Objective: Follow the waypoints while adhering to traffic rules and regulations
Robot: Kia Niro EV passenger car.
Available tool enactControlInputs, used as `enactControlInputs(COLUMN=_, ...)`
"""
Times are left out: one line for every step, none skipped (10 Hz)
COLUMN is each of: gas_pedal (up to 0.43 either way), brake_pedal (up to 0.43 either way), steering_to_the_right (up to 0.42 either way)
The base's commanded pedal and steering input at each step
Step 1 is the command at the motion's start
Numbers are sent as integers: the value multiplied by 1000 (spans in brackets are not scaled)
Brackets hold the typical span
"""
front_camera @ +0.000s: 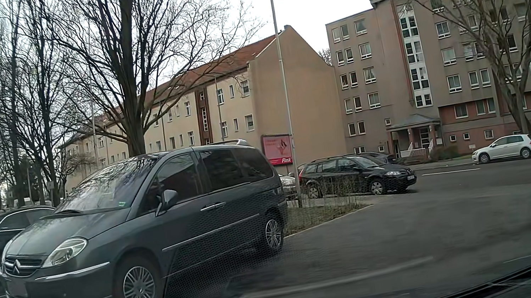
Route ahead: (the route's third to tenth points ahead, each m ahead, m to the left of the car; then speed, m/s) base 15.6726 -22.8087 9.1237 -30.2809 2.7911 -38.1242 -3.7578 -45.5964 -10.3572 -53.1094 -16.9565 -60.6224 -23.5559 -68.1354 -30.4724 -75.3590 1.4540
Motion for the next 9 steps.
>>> enactControlInputs(gas_pedal=98, brake_pedal=18, steering_to_the_right=165)
enactControlInputs(gas_pedal=110, brake_pedal=18, steering_to_the_right=224)
enactControlInputs(gas_pedal=110, brake_pedal=18, steering_to_the_right=287)
enactControlInputs(gas_pedal=110, brake_pedal=18, steering_to_the_right=360)
enactControlInputs(gas_pedal=110, brake_pedal=18, steering_to_the_right=394)
enactControlInputs(gas_pedal=110, brake_pedal=18, steering_to_the_right=419)
enactControlInputs(gas_pedal=110, brake_pedal=18, steering_to_the_right=437)
enactControlInputs(gas_pedal=110, brake_pedal=18, steering_to_the_right=447)
enactControlInputs(gas_pedal=110, brake_pedal=18, steering_to_the_right=448)
